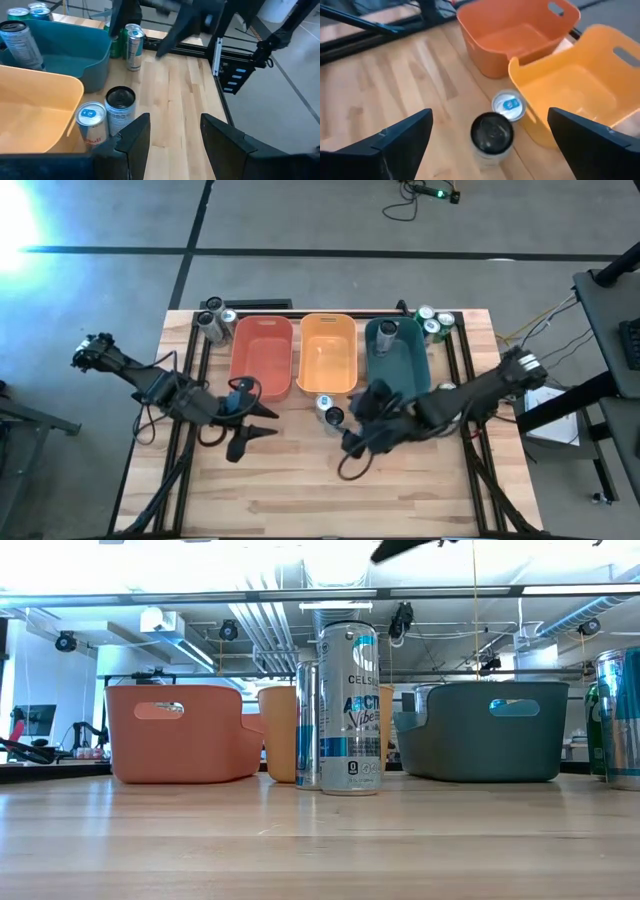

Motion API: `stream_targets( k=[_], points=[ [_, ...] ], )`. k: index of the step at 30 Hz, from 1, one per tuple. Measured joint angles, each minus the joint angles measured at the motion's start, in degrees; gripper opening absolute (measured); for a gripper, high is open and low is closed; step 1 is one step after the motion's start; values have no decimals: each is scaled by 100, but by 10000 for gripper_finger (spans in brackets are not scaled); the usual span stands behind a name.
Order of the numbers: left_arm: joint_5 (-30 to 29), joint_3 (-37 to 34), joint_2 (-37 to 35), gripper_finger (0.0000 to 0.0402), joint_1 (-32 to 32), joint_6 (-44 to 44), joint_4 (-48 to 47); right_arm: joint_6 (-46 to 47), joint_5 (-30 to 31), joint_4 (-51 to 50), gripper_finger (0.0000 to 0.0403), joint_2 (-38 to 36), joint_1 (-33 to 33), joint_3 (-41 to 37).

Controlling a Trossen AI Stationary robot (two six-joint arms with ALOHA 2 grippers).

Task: Sort soda cans
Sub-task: Put the white/blue soda can into the blue bin

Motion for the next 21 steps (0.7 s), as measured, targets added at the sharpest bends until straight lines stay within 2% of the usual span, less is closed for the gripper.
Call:
stream_targets(
  k=[8,21],
  points=[
    [2,0,0,159,-228,-212,-11,1074,428,-126,400,759,-182,-2],
    [-146,0,198,159,-566,-475,-26,1449,16,-39,400,1333,-426,0]
  ],
)
